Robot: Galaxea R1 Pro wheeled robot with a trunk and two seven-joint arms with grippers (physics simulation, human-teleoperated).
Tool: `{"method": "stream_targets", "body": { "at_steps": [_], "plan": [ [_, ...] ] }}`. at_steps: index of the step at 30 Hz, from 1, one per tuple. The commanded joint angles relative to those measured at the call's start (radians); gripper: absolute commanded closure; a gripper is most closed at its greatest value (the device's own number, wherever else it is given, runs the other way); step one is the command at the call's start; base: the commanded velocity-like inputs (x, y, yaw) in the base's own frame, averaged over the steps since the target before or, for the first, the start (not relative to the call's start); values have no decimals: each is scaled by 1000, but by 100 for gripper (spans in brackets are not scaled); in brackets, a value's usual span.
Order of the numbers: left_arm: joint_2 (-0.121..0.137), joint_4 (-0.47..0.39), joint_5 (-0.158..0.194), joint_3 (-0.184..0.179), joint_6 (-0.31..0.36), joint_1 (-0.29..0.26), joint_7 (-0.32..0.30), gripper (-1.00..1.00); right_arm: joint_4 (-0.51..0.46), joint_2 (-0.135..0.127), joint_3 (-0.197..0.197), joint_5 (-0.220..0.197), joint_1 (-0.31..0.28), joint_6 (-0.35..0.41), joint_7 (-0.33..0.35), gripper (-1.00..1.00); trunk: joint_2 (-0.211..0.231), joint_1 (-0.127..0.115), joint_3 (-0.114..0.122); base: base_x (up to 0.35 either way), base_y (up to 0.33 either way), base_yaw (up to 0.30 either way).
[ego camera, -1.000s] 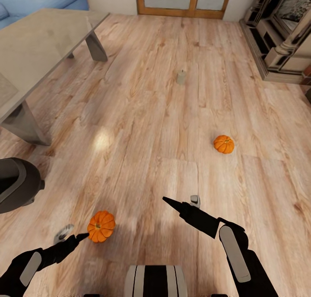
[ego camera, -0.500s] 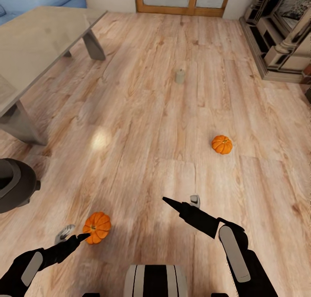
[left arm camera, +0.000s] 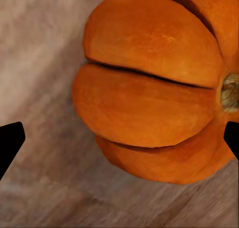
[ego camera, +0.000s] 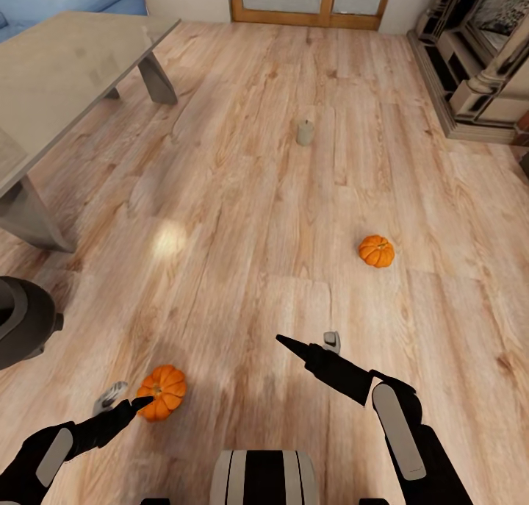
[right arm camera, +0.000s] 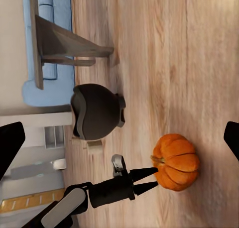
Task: Place each of the two pumpkins and all three candles from the living room inside a cabinet in the living room (use any cabinet), then make sure every cabinet is closed, and position the cauldron so it is next to a table in the living room.
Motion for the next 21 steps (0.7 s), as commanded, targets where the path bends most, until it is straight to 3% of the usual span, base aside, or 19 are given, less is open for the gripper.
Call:
{"method": "stream_targets", "body": {
  "at_steps": [1, 6, 15, 21],
  "plan": [
    [0, 0, 0, 0, 0, 0, 0, -100, 0, 0, 0, 0, 0, 0, 0, -100, 0, 0, 0, 176, 30, 0],
    [1, 0, 0, 0, 1, 0, 0, -100, 0, 0, 0, 0, 0, 0, 0, -100, 0, 0, 0, 181, 51, 0],
    [1, 0, 0, 0, 0, 0, -1, -100, 0, 0, -1, 1, 0, -2, 0, -100, 0, 0, 0, 17, 5, 0],
    [1, 0, 0, 0, 1, 0, 0, -100, 0, 0, 0, 0, 0, -2, 0, -100, -1, 2, -15, 0, 0, 0]
  ]
}}
